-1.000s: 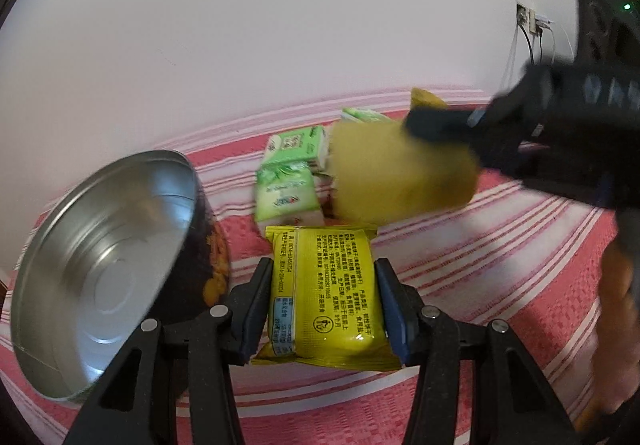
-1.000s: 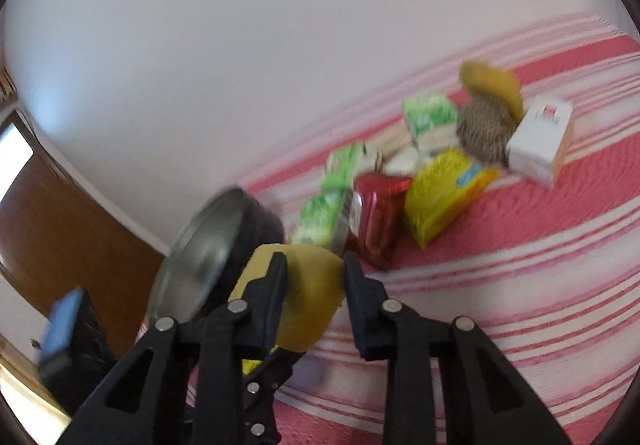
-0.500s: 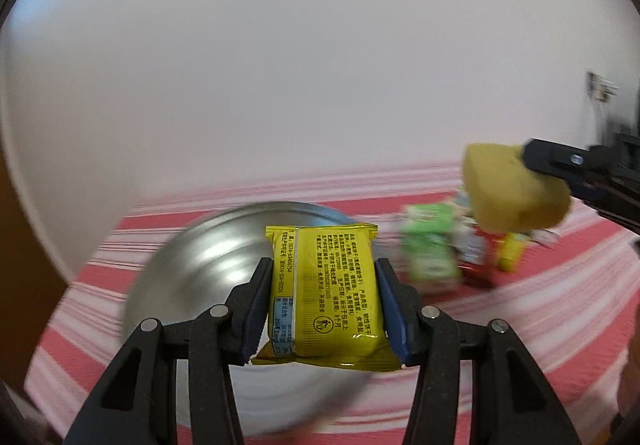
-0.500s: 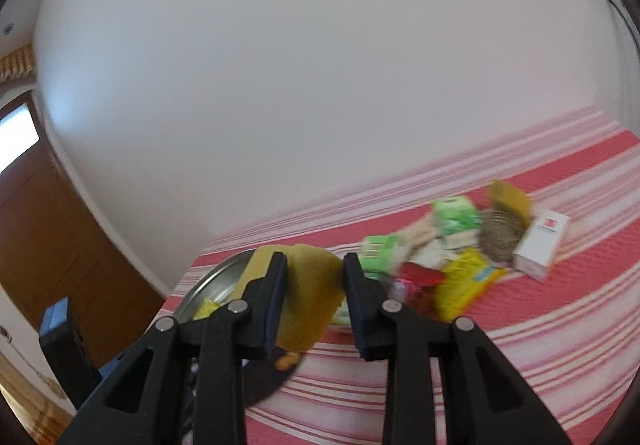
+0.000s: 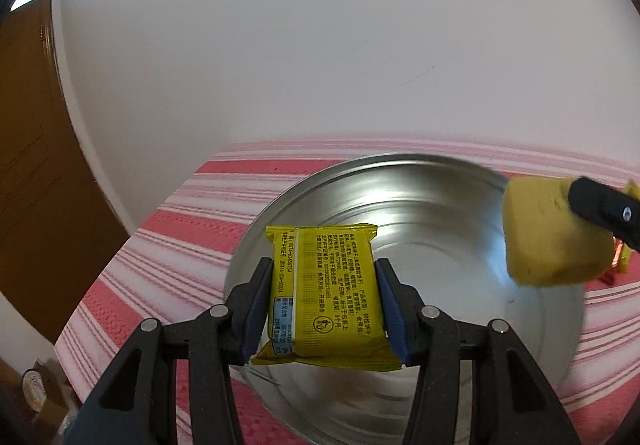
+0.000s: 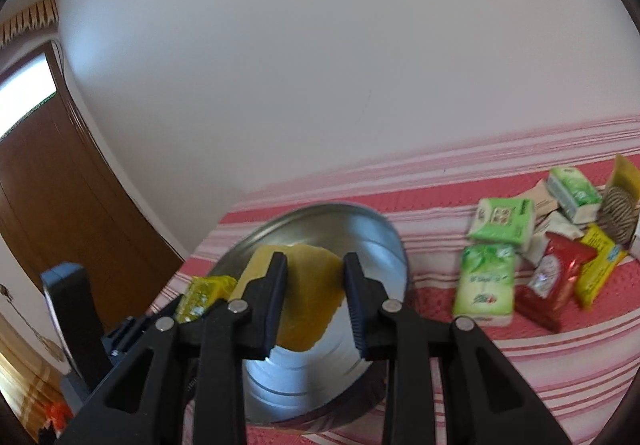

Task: Organize objects
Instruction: 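Carry the yellow packet and sponge over the silver tin and release both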

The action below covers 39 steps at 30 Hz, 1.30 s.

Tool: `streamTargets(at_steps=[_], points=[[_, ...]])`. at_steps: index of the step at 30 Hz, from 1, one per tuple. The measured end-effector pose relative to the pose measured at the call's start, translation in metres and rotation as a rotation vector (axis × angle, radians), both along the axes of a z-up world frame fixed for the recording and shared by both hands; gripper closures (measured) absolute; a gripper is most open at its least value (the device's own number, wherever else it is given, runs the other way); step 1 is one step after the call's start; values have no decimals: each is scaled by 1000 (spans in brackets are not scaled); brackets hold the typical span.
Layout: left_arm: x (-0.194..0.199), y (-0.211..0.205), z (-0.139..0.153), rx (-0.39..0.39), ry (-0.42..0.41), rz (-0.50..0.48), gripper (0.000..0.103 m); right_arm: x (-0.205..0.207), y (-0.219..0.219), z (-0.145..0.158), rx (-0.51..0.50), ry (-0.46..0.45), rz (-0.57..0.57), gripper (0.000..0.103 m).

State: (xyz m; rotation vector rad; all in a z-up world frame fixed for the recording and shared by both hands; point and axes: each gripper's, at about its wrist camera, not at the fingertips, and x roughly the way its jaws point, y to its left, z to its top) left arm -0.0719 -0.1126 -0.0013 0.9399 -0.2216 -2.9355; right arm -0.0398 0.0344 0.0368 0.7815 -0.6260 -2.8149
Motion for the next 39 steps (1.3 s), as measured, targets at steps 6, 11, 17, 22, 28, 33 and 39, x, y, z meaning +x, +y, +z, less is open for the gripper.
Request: streamTargets(at_steps=[6, 11, 17, 22, 28, 33, 39], points=[[-5, -4, -10, -15, -25, 26, 50, -15, -12, -22, 17, -55, 2, 74], [-10, -8, -15, -17, -42, 38, 50, -42, -7, -44, 40, -71, 3, 74], [-9, -6, -15, -26, -37, 62, 50, -37, -19, -40, 61, -72, 21, 69], [1, 0, -4, -33, 33, 53, 22, -21, -9, -32, 61, 2, -45, 26], [14, 13, 10, 2, 86, 20, 17, -7, 12, -27, 52, 31, -115, 21], [17, 28, 9, 13, 70, -17, 17, 1, 36, -31, 40, 22, -176, 21], [24, 50, 8, 14, 64, -66, 17, 17, 65, -29, 62, 18, -243, 20]])
